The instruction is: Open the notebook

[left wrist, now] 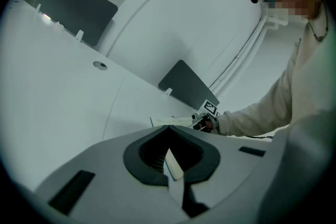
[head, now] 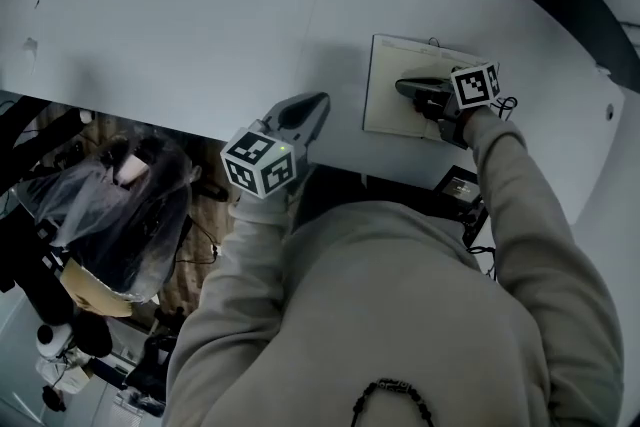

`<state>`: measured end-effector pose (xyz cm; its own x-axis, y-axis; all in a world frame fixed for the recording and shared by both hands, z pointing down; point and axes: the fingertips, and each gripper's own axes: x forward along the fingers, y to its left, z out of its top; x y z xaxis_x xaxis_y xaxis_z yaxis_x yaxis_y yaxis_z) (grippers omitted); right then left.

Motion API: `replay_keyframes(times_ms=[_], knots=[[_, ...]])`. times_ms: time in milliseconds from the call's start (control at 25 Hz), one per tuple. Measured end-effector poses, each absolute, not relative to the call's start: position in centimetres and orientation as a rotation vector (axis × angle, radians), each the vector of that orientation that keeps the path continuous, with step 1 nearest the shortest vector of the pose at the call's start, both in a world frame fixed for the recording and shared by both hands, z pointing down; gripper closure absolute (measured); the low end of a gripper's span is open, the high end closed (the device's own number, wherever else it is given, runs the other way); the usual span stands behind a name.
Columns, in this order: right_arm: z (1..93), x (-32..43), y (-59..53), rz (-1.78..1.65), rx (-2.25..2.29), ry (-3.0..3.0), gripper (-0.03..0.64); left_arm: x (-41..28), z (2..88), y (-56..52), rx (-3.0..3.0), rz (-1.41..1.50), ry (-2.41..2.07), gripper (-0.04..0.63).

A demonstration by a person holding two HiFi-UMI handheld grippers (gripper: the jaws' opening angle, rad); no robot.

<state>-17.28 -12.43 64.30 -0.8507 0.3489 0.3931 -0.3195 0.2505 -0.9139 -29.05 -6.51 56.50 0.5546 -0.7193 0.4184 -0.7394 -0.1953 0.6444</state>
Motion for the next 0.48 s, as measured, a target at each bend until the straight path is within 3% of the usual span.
replay_keyframes(times_ms=[480], knots=[[64.0, -17.6, -12.1, 1.572, -0.001, -1.968, 0.595, -32.2, 53.3, -4.4, 1.952, 0.009, -1.222, 0.598]])
